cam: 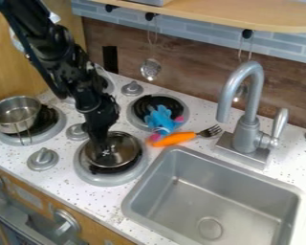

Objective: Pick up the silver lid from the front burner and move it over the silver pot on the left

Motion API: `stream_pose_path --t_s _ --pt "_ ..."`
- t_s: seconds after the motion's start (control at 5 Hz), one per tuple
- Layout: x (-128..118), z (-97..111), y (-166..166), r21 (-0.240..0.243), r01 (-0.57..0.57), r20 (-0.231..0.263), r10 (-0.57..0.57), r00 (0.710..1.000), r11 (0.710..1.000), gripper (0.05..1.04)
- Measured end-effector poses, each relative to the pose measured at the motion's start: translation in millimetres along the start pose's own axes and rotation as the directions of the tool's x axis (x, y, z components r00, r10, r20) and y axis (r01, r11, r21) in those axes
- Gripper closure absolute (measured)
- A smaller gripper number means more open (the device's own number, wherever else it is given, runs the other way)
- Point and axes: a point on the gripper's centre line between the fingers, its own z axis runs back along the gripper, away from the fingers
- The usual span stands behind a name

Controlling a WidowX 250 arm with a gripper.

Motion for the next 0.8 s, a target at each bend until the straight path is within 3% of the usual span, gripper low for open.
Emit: stream_pose_path --t_s 0.2,0.4,0.6,0.8 --pt "-1.4 -0.5 2.5 0.001 -0.01 0.0 0.01 1.0 1.0 1.006" --pt "-3.3 -0.3 3.3 -0.002 -0.018 -0.001 0.018 1.0 1.0 1.016" --pt "-3.1 3.0 3.3 -0.014 -0.042 0.013 0.042 0.999 0.999 0.991" --pt "3.9 23.6 8.7 0.021 -0.011 0.055 0.01 0.998 1.0 0.823"
